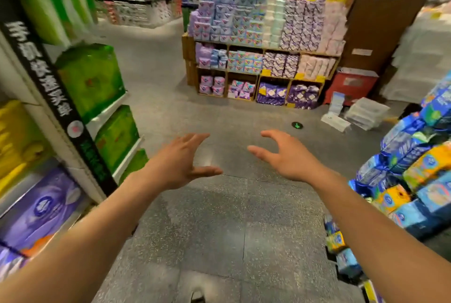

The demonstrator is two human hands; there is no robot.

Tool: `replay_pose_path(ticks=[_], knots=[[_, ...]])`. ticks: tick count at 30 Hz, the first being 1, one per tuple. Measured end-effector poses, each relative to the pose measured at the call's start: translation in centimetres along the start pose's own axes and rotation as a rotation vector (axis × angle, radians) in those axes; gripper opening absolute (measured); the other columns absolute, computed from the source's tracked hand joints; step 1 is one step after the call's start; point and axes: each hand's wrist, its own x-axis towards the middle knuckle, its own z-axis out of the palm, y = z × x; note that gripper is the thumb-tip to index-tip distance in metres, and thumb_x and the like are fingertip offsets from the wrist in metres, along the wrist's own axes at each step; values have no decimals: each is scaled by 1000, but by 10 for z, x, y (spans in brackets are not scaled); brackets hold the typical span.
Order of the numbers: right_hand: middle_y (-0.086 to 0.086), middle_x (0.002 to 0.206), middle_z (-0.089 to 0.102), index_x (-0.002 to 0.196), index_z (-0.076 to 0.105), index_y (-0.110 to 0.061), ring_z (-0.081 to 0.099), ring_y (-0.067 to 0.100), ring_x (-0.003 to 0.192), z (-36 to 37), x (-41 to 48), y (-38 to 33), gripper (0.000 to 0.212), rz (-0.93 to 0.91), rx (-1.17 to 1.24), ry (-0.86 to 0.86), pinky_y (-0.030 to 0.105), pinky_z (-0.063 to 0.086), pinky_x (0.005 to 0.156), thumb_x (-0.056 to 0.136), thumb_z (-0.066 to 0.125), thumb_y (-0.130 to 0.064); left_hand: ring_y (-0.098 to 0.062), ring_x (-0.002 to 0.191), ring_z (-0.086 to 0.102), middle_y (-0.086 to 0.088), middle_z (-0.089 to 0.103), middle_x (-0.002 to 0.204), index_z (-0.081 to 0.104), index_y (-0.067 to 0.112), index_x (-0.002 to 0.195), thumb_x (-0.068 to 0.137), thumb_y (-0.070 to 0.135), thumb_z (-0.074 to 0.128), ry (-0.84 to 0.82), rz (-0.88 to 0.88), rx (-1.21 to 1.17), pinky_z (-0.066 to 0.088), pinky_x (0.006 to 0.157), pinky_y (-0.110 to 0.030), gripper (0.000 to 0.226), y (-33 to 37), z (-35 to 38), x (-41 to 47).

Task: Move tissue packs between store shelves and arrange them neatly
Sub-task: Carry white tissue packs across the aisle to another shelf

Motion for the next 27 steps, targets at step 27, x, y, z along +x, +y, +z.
replay_pose_path(ticks=[27], knots=[[2, 158, 40, 151, 43, -17, 38, 18, 145, -184, 341, 447, 90, 646, 189, 389, 32, 30, 116, 82, 54, -73, -23, 145, 35, -1, 34, 161, 26, 25, 157, 73, 87, 50, -282, 613, 15, 33, 116, -39, 107, 189, 133, 712]])
